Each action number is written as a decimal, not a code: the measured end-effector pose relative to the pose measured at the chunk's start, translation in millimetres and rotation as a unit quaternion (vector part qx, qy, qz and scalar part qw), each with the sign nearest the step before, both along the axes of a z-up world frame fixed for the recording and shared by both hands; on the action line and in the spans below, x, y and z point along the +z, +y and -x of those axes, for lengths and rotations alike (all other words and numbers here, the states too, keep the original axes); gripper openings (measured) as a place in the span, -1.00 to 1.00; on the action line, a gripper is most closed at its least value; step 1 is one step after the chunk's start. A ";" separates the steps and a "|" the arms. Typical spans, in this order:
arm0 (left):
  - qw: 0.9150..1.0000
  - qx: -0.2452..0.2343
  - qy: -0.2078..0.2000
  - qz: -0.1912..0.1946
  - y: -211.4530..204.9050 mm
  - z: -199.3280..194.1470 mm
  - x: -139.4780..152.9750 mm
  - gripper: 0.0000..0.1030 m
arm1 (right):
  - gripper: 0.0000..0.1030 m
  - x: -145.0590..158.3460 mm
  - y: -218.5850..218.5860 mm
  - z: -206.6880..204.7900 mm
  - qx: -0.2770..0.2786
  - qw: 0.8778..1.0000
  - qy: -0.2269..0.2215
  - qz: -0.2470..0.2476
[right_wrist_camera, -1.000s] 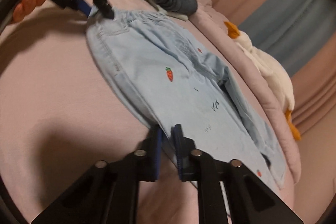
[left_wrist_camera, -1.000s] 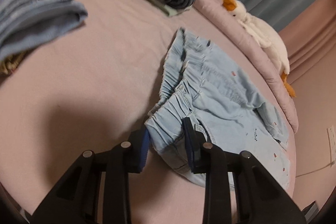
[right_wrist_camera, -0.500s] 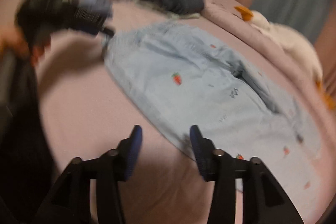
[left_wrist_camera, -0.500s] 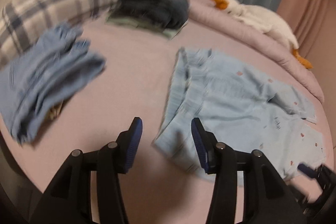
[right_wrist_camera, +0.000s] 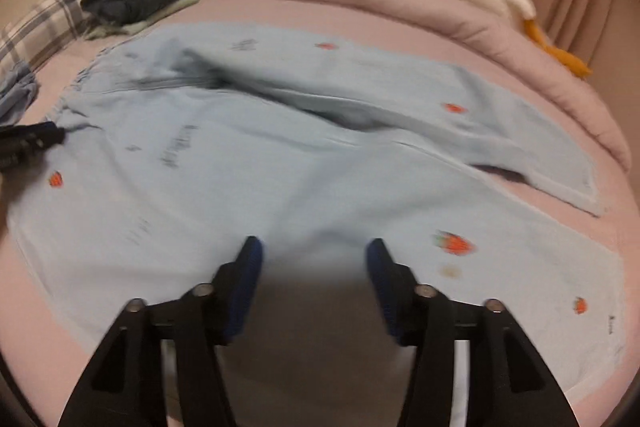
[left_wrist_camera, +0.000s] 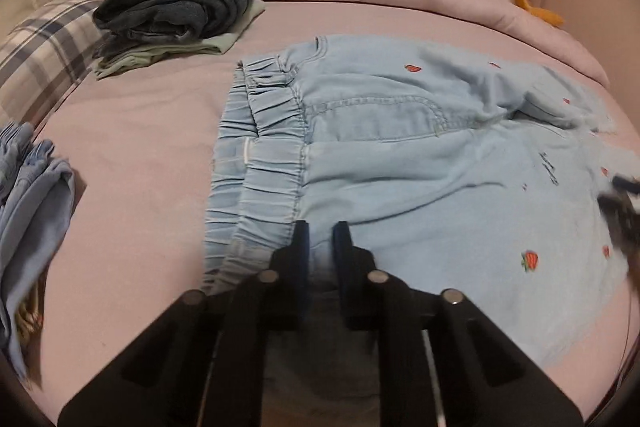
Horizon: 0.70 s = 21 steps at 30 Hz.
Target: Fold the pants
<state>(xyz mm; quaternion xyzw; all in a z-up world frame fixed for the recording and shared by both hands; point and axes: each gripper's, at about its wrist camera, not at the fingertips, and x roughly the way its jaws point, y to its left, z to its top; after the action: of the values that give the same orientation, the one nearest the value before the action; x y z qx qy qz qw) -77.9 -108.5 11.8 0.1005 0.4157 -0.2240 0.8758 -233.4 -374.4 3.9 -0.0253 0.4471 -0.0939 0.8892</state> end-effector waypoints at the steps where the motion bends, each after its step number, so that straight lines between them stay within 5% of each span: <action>1: 1.000 -0.005 -0.001 -0.003 1.1 -0.1 2.1 -0.82 | 0.25 -0.6 -10.8 4.3 -0.023 1.000 0.006 0.015; 2: 1.000 -0.012 0.007 -0.005 1.5 -2.2 4.6 -0.82 | 0.27 -0.6 -25.2 9.1 -0.048 0.998 0.014 0.046; 7: 0.999 -0.044 0.028 0.010 -7.3 -13.8 26.2 -0.63 | 0.28 14.4 -75.9 6.4 -0.095 0.994 0.038 0.023; 8: 0.998 -0.052 0.027 0.018 -12.3 -19.7 31.3 -0.39 | 0.28 24.6 -76.4 -0.5 -0.088 0.995 0.026 0.026; 9: 0.999 -0.050 0.015 0.014 -17.2 -21.7 36.6 0.26 | 0.28 33.2 -74.0 -7.2 -0.077 0.997 0.010 0.025; 11: 0.999 -0.035 -0.004 0.029 -21.8 -31.2 50.4 0.70 | 0.28 50.1 -72.3 -18.0 -0.044 0.999 -0.028 0.001; 13: 0.996 -0.047 0.006 0.074 -22.3 -45.2 60.7 0.73 | 0.28 62.4 -67.7 -43.0 -0.012 0.998 -0.052 -0.021; 17: 0.999 -0.036 -0.013 0.016 -30.6 -94.1 57.8 0.68 | 0.28 59.5 -52.5 -114.3 0.042 0.999 -0.031 -0.006; 21: 0.997 -0.063 0.040 0.017 -23.7 -146.2 43.0 0.65 | 0.28 54.8 -48.6 -166.6 0.086 0.996 0.005 -0.001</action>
<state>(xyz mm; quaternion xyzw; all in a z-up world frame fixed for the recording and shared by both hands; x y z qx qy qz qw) 68.3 -132.2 54.8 0.1023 0.4392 -0.2899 0.8441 -66.8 -423.0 58.8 -0.0631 0.4478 -0.0159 0.8918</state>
